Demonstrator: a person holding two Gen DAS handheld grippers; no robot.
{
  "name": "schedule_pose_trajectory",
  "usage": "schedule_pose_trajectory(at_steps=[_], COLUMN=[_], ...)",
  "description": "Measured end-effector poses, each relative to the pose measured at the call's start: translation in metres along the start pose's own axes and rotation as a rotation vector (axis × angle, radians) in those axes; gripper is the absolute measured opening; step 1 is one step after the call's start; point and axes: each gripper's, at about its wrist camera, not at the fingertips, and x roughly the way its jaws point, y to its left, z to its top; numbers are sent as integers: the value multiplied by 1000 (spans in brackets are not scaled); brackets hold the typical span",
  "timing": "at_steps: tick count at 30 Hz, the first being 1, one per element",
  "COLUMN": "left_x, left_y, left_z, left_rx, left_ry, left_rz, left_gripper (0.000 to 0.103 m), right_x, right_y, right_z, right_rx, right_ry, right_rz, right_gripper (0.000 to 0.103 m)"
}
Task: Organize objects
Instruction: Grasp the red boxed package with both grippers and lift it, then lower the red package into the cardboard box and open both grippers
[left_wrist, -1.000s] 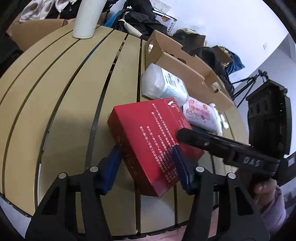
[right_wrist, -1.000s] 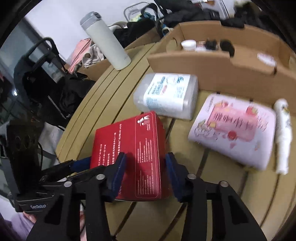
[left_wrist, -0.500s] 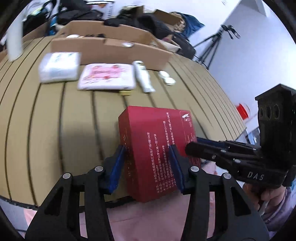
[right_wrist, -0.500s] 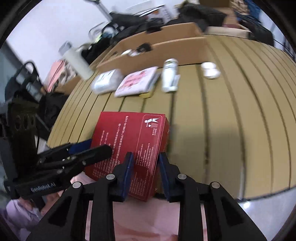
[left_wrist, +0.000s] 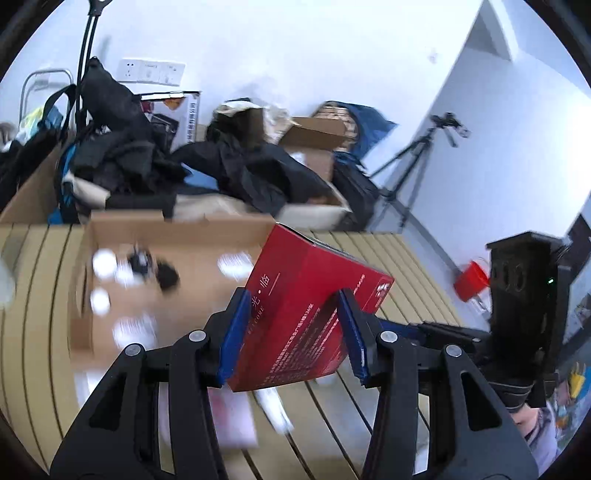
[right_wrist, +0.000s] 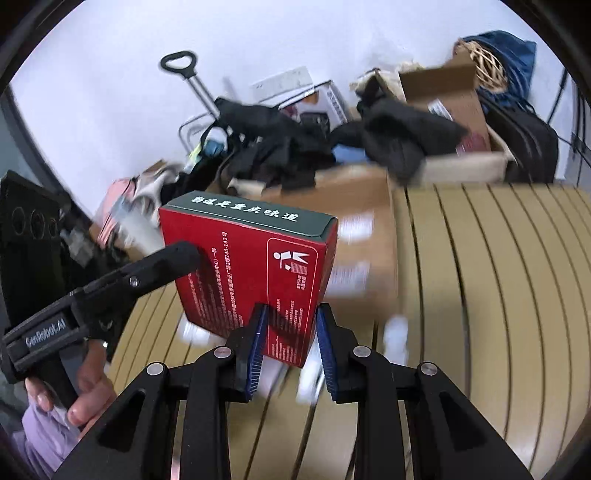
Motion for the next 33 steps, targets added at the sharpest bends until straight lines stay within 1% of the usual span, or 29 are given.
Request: schedule_pose_trajectory(at_steps=[1, 2, 4, 5, 7, 9, 11, 13, 15, 17, 18, 20, 21, 22, 23, 24, 26, 27, 28, 29, 30, 31, 32, 33], left_x=[14, 35, 62, 78, 114, 152, 183, 192, 196, 196, 193, 178, 165, 154, 132, 116, 81, 61, 46, 23, 9, -5, -27, -43], left_y=[5, 15, 25, 33, 53, 76, 94, 98, 97, 95, 94, 89, 87, 85, 79, 76, 68, 64, 62, 61, 61, 61, 63, 64], left_z=[11, 23, 32, 34, 36, 34, 31, 27, 25, 25, 26, 30, 35, 39, 44, 45, 46, 45, 43, 39, 36, 34, 28, 23], left_rx=[-8, -26, -15, -20, -64, -147, -205, -222, -196, -158, -147, -122, -109, -94, -61, -32, 55, 115, 157, 211, 230, 241, 243, 234], left_ry=[17, 40, 54, 77, 148, 238, 306, 305, 312, 328, 324, 316, 297, 278, 246, 223, 186, 183, 186, 194, 200, 207, 222, 228], left_rz=[16, 38, 75, 92, 91, 67, 72, 79, 104, 107, 103, 116, 122, 125, 150, 178, 274, 352, 408, 489, 535, 569, 595, 606], left_gripper=[43, 43, 43, 43, 43, 42, 42, 42, 43, 45, 46, 53, 55, 60, 67, 70, 78, 81, 91, 102, 103, 103, 103, 103], right_x=[16, 26, 55, 68, 96, 125, 153, 166, 171, 170, 169, 162, 156, 151, 146, 140, 122, 112, 101, 88, 77, 59, 49, 37], right_y=[-6, -9, -12, -14, -25, -41, -58, -71, -76, -77, -76, -72, -70, -68, -66, -64, -55, -49, -43, -37, -32, -26, -23, -20], right_z=[25, 39, 64, 73, 87, 97, 106, 107, 106, 107, 107, 109, 109, 111, 112, 113, 111, 109, 106, 101, 96, 88, 84, 77], right_rx=[-15, -24, -62, -85, -98, -93, -63, -35, -27, -31, -39, -51, -54, -51, -48, -50, -77, -101, -133, -168, -194, -222, -230, -237], right_ry=[15, 26, 55, 65, 105, 159, 217, 209, 196, 174, 173, 156, 149, 143, 139, 139, 152, 160, 169, 175, 173, 165, 166, 173], right_rz=[-16, -39, -103, -132, -177, -228, -259, -260, -271, -255, -249, -263, -265, -260, -256, -249, -242, -248, -257, -269, -275, -278, -279, -279], right_gripper=[30, 29, 29, 29, 30, 29, 30, 30, 30, 30, 30, 30, 30, 30, 30, 30, 34, 47, 77, 93, 103, 103, 103, 103])
